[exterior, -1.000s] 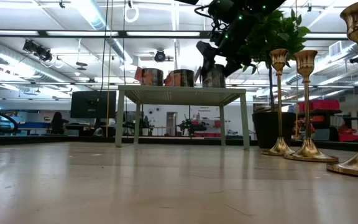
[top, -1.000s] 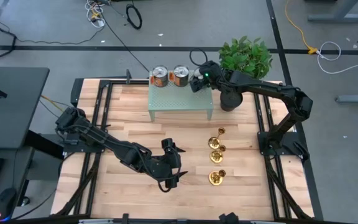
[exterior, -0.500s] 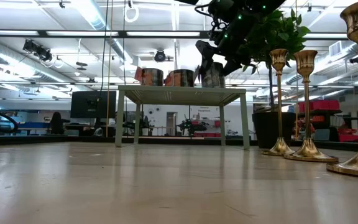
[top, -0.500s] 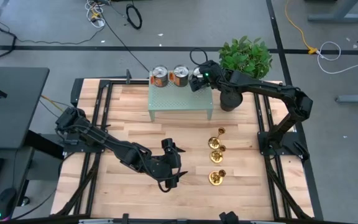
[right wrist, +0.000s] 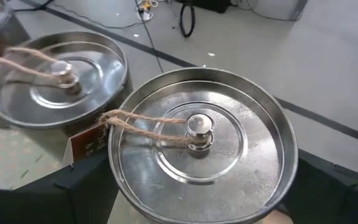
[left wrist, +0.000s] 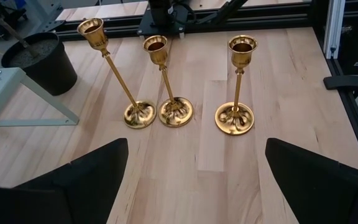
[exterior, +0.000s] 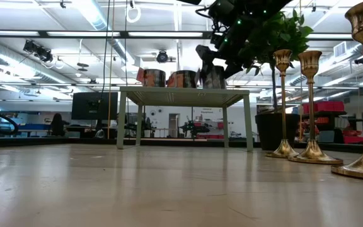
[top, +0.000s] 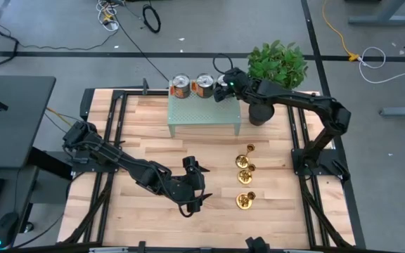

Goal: Pick & Place candle stick holders
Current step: Put the silver scented candle on the shelf aligned with the other silver scented candles

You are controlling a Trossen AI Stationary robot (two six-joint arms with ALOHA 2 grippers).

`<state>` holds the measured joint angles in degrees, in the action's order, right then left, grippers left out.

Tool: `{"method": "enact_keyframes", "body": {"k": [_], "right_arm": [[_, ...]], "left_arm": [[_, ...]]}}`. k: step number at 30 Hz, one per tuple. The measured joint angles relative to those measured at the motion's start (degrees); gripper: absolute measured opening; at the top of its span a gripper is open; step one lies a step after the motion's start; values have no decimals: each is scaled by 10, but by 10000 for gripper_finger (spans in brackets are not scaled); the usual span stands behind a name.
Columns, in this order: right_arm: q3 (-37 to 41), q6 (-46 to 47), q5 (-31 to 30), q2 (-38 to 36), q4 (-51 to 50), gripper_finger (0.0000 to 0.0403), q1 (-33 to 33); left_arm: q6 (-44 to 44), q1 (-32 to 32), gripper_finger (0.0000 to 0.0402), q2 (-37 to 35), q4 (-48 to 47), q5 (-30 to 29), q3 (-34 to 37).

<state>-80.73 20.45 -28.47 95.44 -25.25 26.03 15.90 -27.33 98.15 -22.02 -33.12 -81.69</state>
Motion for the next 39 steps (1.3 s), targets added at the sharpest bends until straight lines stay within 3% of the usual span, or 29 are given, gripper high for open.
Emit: {"method": "enact_keyframes", "body": {"k": [39], "right_arm": [[0, 1, -11, 10, 8, 393, -3]], "left_arm": [[0, 0, 390, 0, 12, 0, 0]]}}
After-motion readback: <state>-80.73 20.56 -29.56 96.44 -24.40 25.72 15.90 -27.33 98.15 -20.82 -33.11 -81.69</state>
